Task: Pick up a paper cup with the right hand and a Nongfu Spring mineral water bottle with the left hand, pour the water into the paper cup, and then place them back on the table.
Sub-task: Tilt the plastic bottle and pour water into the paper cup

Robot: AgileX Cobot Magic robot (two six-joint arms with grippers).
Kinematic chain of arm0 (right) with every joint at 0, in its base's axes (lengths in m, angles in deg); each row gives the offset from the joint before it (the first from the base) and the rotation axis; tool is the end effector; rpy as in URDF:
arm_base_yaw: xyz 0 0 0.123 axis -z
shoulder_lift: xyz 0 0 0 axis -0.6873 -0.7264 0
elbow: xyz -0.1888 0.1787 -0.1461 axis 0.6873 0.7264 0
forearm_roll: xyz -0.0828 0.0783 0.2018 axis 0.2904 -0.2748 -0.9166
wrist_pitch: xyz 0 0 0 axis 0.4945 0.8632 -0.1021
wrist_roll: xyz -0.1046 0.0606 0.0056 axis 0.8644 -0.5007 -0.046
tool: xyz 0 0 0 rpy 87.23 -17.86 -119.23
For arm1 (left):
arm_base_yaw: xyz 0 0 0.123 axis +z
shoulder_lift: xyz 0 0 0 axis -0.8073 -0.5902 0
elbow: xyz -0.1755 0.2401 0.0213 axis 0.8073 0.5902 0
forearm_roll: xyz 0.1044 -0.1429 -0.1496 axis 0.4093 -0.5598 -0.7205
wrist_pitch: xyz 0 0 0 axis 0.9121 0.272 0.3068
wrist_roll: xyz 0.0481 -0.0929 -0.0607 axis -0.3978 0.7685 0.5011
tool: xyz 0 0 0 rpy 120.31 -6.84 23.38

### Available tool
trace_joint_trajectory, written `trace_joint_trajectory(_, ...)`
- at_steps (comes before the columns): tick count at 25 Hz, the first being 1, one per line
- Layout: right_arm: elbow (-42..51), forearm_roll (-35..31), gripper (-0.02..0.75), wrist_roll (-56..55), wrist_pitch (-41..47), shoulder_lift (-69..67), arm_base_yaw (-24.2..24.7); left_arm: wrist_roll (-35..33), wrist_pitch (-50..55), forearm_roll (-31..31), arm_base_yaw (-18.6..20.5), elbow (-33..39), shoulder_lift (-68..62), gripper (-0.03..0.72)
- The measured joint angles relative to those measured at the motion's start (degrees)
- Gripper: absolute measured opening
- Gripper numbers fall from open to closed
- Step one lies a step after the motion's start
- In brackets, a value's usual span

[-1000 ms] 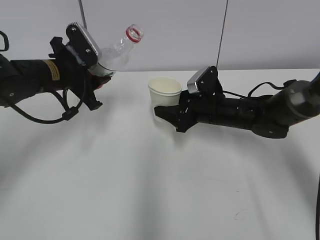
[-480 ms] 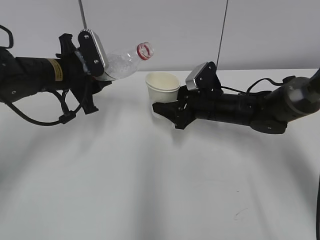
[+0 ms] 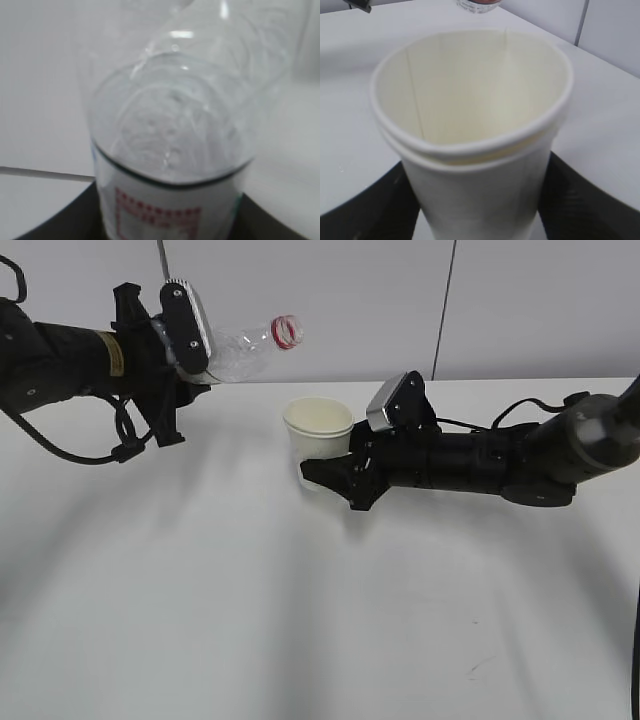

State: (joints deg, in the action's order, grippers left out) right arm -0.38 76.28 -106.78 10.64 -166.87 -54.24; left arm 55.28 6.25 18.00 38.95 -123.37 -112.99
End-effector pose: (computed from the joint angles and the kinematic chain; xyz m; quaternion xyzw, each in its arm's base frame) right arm 0.4339 0.1704 0.1259 -0.4054 0.6744 0.2777 0.5511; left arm 0.4239 -0.1295 0.2175 0.5781 0.6291 0.1687 0.4916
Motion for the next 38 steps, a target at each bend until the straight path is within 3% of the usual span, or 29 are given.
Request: trace_joint_trajectory(38,-1.6,0.8,0.494,-0.1,4.1,0.0,-0.1,-0.7,12.7,19.1,-4.0,-4.4,0.0,0.326)
